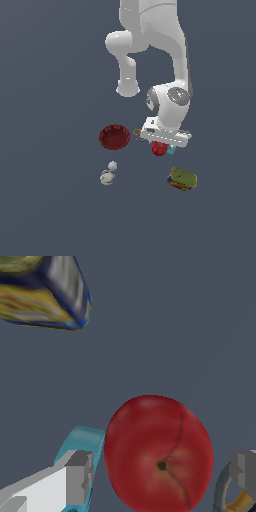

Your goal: Pick up a designated object from a clutter of objects.

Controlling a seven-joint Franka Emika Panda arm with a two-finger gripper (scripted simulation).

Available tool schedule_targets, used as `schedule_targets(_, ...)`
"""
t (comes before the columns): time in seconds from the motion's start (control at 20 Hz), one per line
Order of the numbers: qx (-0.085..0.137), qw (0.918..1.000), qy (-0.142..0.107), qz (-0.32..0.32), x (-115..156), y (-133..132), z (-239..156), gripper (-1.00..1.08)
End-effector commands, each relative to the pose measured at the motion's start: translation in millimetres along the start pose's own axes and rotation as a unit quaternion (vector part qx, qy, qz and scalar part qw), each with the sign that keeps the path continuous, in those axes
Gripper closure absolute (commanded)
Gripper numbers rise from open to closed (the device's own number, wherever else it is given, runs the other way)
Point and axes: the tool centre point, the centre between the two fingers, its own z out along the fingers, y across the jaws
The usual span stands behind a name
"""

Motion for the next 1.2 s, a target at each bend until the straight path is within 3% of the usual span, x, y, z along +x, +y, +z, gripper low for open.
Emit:
schedule_targets(0.0, 0.0, 1.0, 0.0, 0.0, -0.5, 0.3, 12.4, -0.92)
schedule_targets(0.35, 0.0, 1.0, 0.0, 0.001, 0.0, -0.3, 26.8, -0.92)
schedule_targets(0.4, 0.0, 1.0, 0.0, 0.001, 0.0, -0.3, 26.8, 1.08)
schedule_targets(1.15, 0.0, 1.0, 0.0, 0.0, 0.5, 2.8, 20.0, 1.08)
